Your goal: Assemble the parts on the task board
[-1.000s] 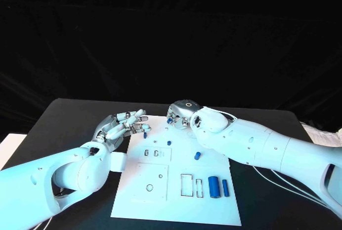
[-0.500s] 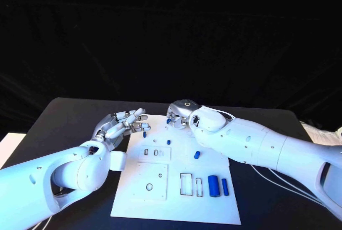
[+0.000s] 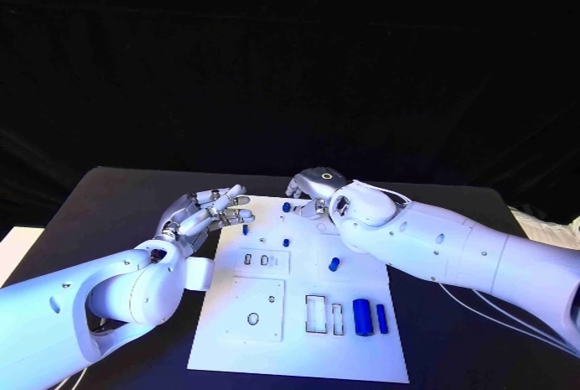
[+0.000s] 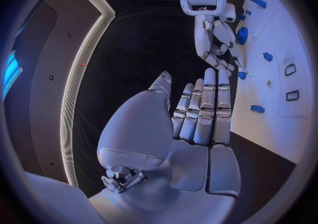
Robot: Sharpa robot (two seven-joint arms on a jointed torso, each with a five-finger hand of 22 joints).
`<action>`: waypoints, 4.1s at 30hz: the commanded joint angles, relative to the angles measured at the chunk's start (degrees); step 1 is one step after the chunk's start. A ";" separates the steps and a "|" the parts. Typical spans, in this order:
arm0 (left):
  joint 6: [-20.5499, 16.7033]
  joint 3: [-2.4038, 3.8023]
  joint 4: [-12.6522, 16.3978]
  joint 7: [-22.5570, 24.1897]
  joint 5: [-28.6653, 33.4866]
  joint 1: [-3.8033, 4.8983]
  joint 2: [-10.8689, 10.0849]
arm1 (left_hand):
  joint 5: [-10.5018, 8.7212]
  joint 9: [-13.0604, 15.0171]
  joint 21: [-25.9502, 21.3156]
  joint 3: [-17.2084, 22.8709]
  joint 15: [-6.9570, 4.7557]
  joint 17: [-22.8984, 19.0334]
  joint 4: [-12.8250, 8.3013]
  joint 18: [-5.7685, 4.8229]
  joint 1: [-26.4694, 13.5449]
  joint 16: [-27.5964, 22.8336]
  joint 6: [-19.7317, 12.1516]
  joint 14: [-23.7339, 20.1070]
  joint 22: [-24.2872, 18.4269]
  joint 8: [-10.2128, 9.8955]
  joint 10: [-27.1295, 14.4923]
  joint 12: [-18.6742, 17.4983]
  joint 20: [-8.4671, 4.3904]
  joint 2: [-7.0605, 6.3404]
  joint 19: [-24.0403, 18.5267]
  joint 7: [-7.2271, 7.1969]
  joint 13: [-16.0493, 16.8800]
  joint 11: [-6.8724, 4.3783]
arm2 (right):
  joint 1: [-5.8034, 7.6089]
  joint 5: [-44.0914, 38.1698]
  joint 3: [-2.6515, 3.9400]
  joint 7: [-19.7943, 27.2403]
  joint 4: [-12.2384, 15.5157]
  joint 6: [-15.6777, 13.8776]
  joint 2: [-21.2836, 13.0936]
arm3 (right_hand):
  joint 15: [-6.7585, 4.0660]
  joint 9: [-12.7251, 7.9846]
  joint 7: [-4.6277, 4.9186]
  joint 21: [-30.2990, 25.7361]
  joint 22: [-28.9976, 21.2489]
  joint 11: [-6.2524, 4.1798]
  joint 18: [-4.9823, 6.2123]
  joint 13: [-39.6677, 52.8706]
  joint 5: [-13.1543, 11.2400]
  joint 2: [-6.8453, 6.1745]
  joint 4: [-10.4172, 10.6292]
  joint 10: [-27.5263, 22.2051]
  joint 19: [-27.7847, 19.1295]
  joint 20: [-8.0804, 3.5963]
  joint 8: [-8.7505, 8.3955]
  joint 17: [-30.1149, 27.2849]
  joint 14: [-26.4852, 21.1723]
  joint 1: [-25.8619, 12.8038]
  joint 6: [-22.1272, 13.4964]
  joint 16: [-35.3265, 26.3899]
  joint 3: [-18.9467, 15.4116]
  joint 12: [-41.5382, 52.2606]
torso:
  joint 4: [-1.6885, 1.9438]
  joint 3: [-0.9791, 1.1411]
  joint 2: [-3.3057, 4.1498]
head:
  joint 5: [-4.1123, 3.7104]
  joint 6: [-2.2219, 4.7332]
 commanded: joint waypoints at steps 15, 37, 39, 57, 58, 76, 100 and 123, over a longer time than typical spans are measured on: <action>1.79 0.03 0.16 0.53 -1.13 0.07 -0.65 | -0.22 -0.02 -0.25 -0.15 0.30 0.11 -0.33 0.62 0.00 -0.32 0.03 0.04 -0.13 -0.40 0.02 -0.24 0.48 0.46 -0.15 0.76 -0.03 0.30 | 0.02 18.24 2.53 -5.83 13.74 6.22 -18.37 | -3.02 0.16 -2.01 14.61 21.97 -3.65 -3.31 41.21 4.37 -1.60 5.95 14.74 8.62 -2.86 0.54 20.29 3.61 0.66 -2.21 15.10 -12.41 41.36 | -1.85 0.04 -0.49 | -0.85 0.64; 1.68 0.03 0.12 0.23 -1.16 0.07 -0.49 | -0.22 -0.01 -0.29 -0.14 0.31 0.15 -0.41 0.63 0.07 -0.39 0.08 0.02 -0.16 -0.40 0.06 -0.26 0.49 0.47 -0.17 0.74 -0.02 0.29 | -2.42 10.21 2.58 -8.55 11.09 8.19 -15.31 | -2.23 0.64 -1.46 17.46 26.64 -2.99 -3.91 64.64 4.85 0.05 10.51 16.69 9.64 -2.30 1.27 26.32 4.30 3.46 -2.38 18.78 -16.49 62.58 | -1.77 -0.07 -0.36 | -0.84 0.52; 1.70 0.03 0.10 0.23 -1.16 0.07 -0.45 | -0.22 -0.01 -0.29 -0.14 0.31 0.15 -0.41 0.63 0.07 -0.39 0.08 0.02 -0.16 -0.40 0.06 -0.26 0.49 0.47 -0.17 0.74 -0.02 0.29 | -2.49 10.01 2.58 -8.60 10.67 7.97 -14.88 | -2.24 0.66 -1.47 17.52 26.73 -2.99 -3.93 65.10 4.85 0.14 10.53 16.85 9.66 -2.30 1.32 26.40 4.31 3.55 -2.33 18.83 -16.49 63.03 | -1.75 -0.07 -0.40 | -0.86 0.37; 1.73 0.03 -0.12 0.14 -1.16 0.07 -0.28 | -0.22 -0.01 -0.29 -0.14 0.31 0.15 -0.41 0.63 0.07 -0.39 0.08 0.02 -0.16 -0.40 0.06 -0.26 0.49 0.47 -0.17 0.74 -0.02 0.29 | -2.47 10.05 2.57 -8.58 7.77 7.47 -12.72 | -2.23 0.73 -1.47 17.75 27.12 -2.99 -3.99 66.02 4.97 0.70 10.71 17.06 9.77 -2.29 1.48 26.70 4.35 3.70 -2.10 19.01 -16.40 63.84 | -1.69 -0.05 -0.37 | -1.09 -0.28; 1.73 0.03 -0.14 0.13 -1.16 0.07 -0.26 | -0.22 -0.01 -0.29 -0.14 0.31 0.15 -0.41 0.63 0.07 -0.39 0.08 0.02 -0.16 -0.40 0.06 -0.26 0.49 0.47 -0.17 0.74 -0.02 0.29 | -2.44 10.20 2.57 -8.59 7.59 7.53 -12.59 | -2.23 0.73 -1.47 17.75 27.12 -2.99 -3.99 66.02 4.97 0.70 10.71 17.06 9.77 -2.29 1.48 26.70 4.35 3.70 -2.10 19.01 -16.40 63.84 | -1.70 -0.06 -0.41 | -1.07 -0.35; 1.61 0.03 -0.59 -0.20 -1.16 0.07 -0.29 | -0.20 -0.01 -0.35 -0.08 0.31 0.24 -0.55 0.63 0.21 -0.52 0.10 -0.01 -0.22 -0.44 0.06 -0.33 0.50 0.58 -0.20 0.76 -0.01 0.30 | -2.27 12.78 2.55 -8.09 5.32 10.07 -10.75 | -2.38 1.11 -1.80 18.19 27.85 -3.25 -4.10 67.77 5.55 2.31 10.65 17.45 9.90 -2.36 2.46 27.32 4.42 4.22 -0.16 19.37 -15.93 65.24 | -1.70 -0.06 -0.42 | -1.28 -0.57; 1.69 0.03 -0.94 -0.33 -1.16 0.07 -0.24 | -0.15 -0.01 -0.43 0.20 0.32 0.44 -0.97 0.65 0.70 -0.75 0.09 0.00 -0.31 -0.53 0.05 -0.47 0.52 0.87 -0.20 0.77 -0.01 0.32 | -2.42 8.43 2.56 -5.64 8.70 -0.19 -10.90 | -3.78 2.45 -3.82 19.26 29.92 -4.98 -4.46 69.30 2.12 5.07 7.37 17.88 10.50 -3.56 4.61 28.80 4.63 7.69 6.16 20.10 -10.48 65.86 | -1.66 -0.03 -0.39 | -1.03 -0.38; 1.97 0.02 -1.29 -0.45 -1.16 0.06 0.71 | -0.15 -0.01 -0.45 0.28 0.32 0.50 -1.08 0.65 0.82 -0.81 0.11 0.02 -0.34 -0.54 0.07 -0.49 0.52 0.94 -0.20 0.74 0.00 0.30 | -2.31 4.67 1.81 -8.64 8.95 1.27 -1.69 | -3.87 2.51 -3.80 19.53 30.46 -5.01 -4.57 68.99 2.09 4.71 7.67 17.72 10.70 -3.72 4.22 28.68 4.60 6.41 6.03 20.03 -10.00 65.24 | -1.55 -0.06 -0.29 | -0.35 -0.07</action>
